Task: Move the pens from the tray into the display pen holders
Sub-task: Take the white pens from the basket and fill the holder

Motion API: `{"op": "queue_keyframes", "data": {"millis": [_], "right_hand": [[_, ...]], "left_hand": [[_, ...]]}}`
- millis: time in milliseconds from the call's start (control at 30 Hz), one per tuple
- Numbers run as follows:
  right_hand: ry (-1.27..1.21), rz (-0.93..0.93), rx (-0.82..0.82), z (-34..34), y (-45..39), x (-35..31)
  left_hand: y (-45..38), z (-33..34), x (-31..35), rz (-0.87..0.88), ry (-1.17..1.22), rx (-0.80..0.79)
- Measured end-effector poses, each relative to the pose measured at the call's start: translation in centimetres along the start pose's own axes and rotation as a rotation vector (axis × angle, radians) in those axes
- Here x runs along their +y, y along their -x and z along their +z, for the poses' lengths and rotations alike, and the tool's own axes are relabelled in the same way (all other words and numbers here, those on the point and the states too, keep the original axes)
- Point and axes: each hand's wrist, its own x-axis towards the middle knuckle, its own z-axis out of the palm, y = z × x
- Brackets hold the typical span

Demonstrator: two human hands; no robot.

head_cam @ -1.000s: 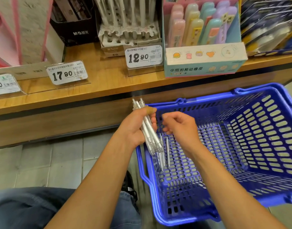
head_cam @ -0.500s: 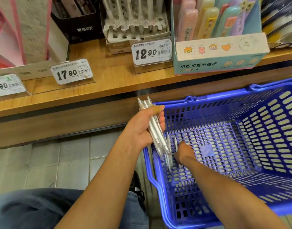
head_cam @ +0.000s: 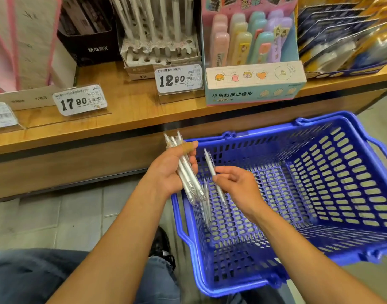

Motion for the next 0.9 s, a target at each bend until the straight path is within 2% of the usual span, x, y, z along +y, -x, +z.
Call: {"op": "queue_keyframes", "data": {"millis": [100,167,433,567,733,900], "right_hand": [[-0.140,-0.104,0.006,1.2,1.5,-3.2],[-0.188,-0.141,-0.049,2.3,1.8,-4.7],[-0.103,-0.185,-0.047,4.1,0.4,-4.8],[-0.051,-0.021,0.058,2.6,-3.5,-0.6],[0.416,0.359,0.052,1.8,-6.9,8.4],[0.649,0.438,-0.014,3.0,-6.6,12.4]], "left_hand": [[0.0,0.0,-0.2,0.010,-0.022,-0.015],[0.2,0.0,-0.3,0.008,-0.015,-0.065],[-0.1,-0.5,-0.3,0.009,-0.080,-0.123],[-0.6,-0.5,-0.2,0.048,-0.088,-0.039],[-0.4,-0.8,0.0,0.026,-0.076,-0.068],[-0.2,-0.9,-0.1,0.002,-0.085,-0.076]]}}
